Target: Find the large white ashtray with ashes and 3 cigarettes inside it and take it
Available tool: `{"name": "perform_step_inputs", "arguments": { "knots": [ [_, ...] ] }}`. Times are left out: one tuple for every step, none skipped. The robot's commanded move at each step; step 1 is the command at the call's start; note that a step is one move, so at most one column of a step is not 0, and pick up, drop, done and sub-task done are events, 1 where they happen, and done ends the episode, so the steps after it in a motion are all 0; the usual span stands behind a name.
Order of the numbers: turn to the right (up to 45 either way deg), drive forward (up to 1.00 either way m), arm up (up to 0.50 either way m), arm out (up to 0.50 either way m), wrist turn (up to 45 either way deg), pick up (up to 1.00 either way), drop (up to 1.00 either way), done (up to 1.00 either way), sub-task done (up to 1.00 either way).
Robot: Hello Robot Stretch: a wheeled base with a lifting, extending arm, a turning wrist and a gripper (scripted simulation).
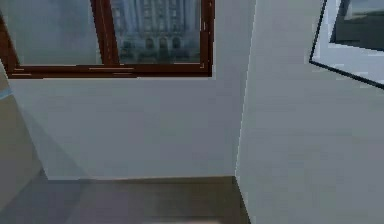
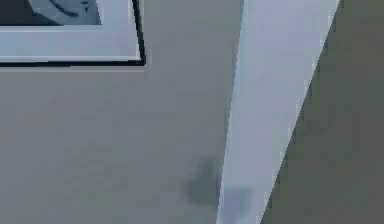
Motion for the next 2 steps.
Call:
{"name": "perform_step_inputs", "arguments": {
  "knots": [
    [-45.0,0.0,0.0,0.0,0.0,0.0,0.0,0.0,0.0],
    [-33.0,0.0,0.0,0.0,0.0,0.0,0.0,0.0,0.0]
  ]
}}
